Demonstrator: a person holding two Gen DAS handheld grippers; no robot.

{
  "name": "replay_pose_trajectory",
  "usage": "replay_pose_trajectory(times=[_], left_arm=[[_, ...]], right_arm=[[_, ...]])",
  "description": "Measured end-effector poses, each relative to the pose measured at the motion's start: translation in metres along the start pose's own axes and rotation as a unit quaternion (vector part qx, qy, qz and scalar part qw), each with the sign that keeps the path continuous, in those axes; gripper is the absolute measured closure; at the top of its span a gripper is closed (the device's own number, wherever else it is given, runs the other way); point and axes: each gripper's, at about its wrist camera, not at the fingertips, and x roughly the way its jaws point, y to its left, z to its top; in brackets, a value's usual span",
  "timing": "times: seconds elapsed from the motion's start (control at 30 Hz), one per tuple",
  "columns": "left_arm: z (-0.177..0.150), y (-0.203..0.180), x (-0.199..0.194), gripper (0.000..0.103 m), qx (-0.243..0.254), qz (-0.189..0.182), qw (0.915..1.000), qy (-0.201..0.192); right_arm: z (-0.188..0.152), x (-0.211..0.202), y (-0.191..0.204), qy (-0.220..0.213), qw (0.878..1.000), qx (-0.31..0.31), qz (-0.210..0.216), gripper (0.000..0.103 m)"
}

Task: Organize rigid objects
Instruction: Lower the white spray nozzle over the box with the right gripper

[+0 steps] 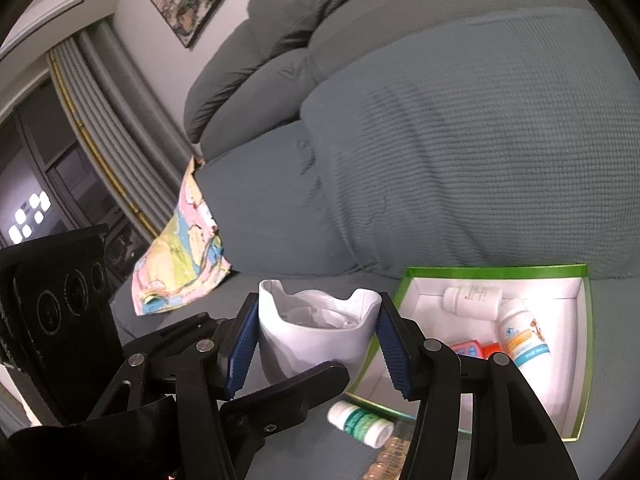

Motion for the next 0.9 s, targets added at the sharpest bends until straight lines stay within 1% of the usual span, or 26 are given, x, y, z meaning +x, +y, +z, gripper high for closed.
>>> replay_pose_trajectory(times=[0.37,0.9], left_arm=[[-0.009,0.014,0.056,0.044,-0.02,-0.016,0.9986,0.046],[-0.023,0.024,0.104,0.044,-0.039,-0.027,0.9944,0.094]], right_arm=[[-0.009,0.036,-0.052,0.026,0.999,0.036,-0.014,0.045],[-0.021,0.075,-0.1,0.064,0.995,0.065,-0.031,0.045]])
